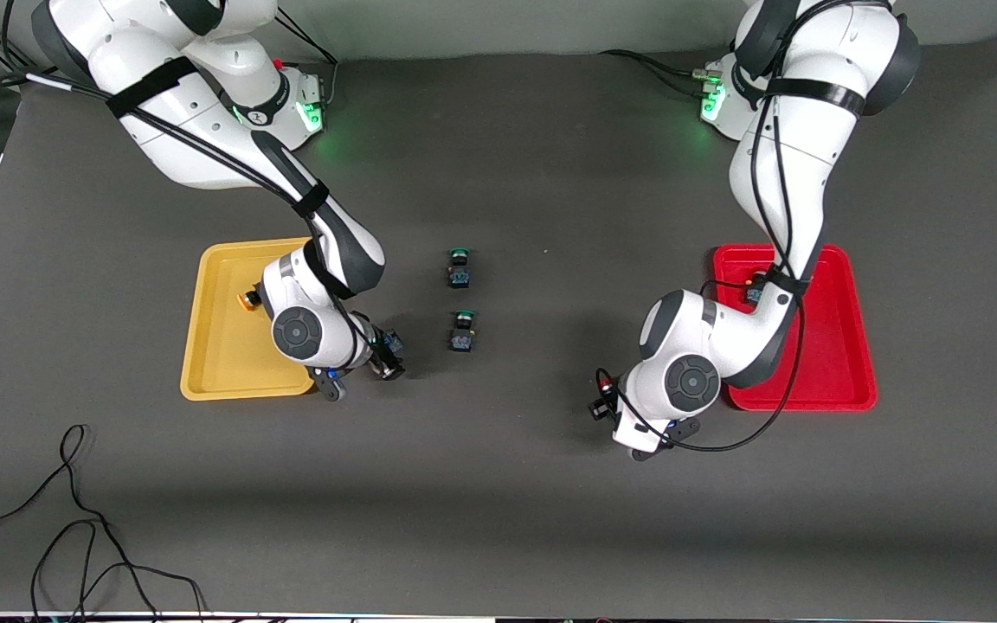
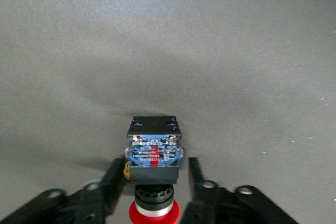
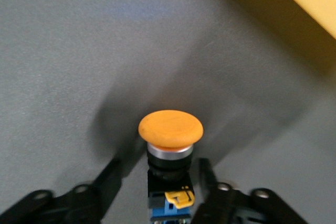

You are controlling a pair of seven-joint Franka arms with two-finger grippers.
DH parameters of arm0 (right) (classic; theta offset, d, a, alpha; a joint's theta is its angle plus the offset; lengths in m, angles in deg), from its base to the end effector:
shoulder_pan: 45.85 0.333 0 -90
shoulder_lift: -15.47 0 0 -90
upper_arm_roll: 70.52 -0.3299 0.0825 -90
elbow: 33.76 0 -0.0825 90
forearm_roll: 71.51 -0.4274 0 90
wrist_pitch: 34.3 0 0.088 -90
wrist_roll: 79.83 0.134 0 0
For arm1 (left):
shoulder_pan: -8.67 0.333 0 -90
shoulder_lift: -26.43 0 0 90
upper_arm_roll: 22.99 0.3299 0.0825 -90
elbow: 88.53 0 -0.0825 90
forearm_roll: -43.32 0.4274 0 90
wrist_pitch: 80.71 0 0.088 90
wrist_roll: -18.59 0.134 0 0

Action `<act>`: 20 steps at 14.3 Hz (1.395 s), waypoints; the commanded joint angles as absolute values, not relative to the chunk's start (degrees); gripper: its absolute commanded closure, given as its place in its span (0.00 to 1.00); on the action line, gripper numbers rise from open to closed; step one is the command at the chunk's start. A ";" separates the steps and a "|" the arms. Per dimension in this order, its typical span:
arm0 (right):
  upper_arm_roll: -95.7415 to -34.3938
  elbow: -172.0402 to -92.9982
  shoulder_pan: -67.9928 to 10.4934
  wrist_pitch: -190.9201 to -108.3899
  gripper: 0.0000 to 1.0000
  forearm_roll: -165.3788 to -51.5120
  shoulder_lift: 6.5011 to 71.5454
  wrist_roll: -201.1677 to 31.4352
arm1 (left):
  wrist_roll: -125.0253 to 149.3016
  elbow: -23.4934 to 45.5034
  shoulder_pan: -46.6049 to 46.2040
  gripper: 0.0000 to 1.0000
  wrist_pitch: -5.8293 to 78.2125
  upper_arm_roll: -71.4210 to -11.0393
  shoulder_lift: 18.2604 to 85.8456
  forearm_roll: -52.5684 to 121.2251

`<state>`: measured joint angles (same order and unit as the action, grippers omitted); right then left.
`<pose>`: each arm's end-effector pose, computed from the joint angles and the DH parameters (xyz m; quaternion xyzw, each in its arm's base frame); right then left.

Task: Place red and yellow buttons in trays
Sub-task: 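Place the orange button in the yellow tray while the left gripper places red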

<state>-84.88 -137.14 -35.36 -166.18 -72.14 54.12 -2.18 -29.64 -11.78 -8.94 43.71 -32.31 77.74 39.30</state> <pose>0.6047 0.2785 0.1185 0.8788 -0.4632 -0.1142 0.0092 0.7015 -0.3355 0.1442 0.9680 0.2317 -0.0777 0.0568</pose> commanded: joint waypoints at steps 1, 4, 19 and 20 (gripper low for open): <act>-85.28 -138.70 -35.48 -165.96 1.00 -71.33 50.99 0.15 | -30.45 -13.03 -8.82 1.00 38.33 -31.87 75.22 39.72; -85.28 -139.93 -36.26 -160.97 1.00 -72.30 46.07 -0.73 | -29.66 -12.77 -8.29 1.00 22.98 -31.78 66.02 39.63; -69.29 -155.58 -42.86 -170.86 1.00 -77.66 39.11 -38.17 | 19.29 27.48 19.04 1.00 40.30 -31.43 44.78 47.36; -69.29 -155.40 -42.77 -170.88 1.00 -77.66 39.29 -38.00 | 19.20 27.48 19.13 1.00 42.23 -31.43 46.54 48.15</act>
